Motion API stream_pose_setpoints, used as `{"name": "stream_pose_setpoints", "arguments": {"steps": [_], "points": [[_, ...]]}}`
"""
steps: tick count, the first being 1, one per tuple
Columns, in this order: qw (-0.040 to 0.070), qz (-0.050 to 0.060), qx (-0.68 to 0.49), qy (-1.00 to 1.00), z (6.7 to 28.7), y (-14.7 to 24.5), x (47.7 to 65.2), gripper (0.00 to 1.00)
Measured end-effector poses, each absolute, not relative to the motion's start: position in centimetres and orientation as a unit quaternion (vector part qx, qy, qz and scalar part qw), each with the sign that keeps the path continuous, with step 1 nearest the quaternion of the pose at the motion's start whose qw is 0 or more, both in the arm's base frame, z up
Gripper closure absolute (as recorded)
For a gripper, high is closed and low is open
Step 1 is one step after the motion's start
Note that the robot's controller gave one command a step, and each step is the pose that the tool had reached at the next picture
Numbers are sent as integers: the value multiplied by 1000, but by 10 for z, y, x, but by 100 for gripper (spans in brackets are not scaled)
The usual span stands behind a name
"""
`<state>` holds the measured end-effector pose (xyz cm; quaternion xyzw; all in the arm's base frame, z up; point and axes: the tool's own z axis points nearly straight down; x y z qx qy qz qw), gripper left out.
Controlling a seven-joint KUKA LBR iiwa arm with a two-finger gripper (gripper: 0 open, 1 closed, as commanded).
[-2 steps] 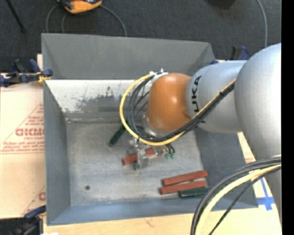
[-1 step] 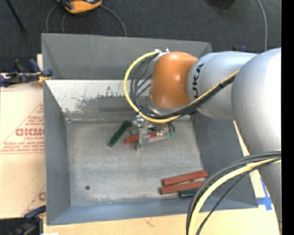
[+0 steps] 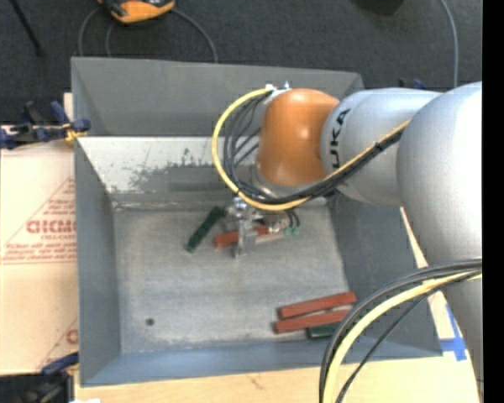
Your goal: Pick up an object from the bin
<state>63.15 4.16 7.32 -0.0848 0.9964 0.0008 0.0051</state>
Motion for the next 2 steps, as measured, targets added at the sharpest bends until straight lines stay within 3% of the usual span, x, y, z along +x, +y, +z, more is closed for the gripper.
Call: {"name": "stream_pose_setpoints", "arguments": {"steps": [1, 2], "points": [[2, -1, -97, 995, 73, 45, 640, 100], [5, -1, -140, 990, 238, 36, 645, 100]]}}
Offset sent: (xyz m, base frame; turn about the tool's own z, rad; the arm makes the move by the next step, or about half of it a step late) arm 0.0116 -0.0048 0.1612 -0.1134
